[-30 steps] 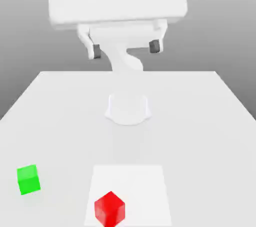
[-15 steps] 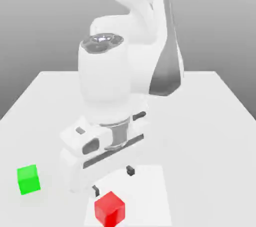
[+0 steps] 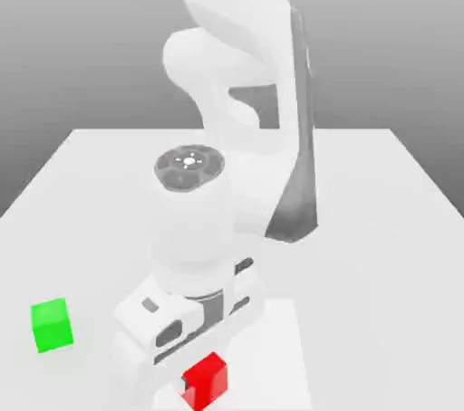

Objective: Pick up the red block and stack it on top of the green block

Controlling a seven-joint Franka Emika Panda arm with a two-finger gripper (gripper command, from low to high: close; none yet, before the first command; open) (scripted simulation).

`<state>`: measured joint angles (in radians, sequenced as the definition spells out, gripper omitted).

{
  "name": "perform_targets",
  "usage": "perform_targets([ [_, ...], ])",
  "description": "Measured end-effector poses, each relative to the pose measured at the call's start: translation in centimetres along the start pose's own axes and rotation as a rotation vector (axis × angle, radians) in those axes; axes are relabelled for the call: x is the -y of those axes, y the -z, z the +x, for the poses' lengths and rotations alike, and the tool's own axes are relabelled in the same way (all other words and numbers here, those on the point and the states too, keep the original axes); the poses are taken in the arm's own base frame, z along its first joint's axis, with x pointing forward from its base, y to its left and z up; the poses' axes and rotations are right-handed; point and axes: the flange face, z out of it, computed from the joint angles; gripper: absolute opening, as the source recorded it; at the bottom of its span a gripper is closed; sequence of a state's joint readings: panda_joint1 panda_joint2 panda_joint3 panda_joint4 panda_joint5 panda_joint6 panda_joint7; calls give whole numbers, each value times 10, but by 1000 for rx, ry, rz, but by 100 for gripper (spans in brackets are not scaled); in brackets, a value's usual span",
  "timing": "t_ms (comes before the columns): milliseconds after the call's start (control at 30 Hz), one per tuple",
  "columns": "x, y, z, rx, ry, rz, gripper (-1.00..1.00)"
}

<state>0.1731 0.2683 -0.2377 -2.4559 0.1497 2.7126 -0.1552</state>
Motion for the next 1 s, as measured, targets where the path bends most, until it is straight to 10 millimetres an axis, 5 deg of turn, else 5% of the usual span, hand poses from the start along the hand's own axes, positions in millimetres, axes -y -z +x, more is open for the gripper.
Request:
perform_targets([
  [433, -118, 34, -34, 8, 237, -15, -100],
  [833, -226, 51, -100, 3, 464, -1, -100],
  [1000, -232, 34, -101, -3, 506, -8, -100],
])
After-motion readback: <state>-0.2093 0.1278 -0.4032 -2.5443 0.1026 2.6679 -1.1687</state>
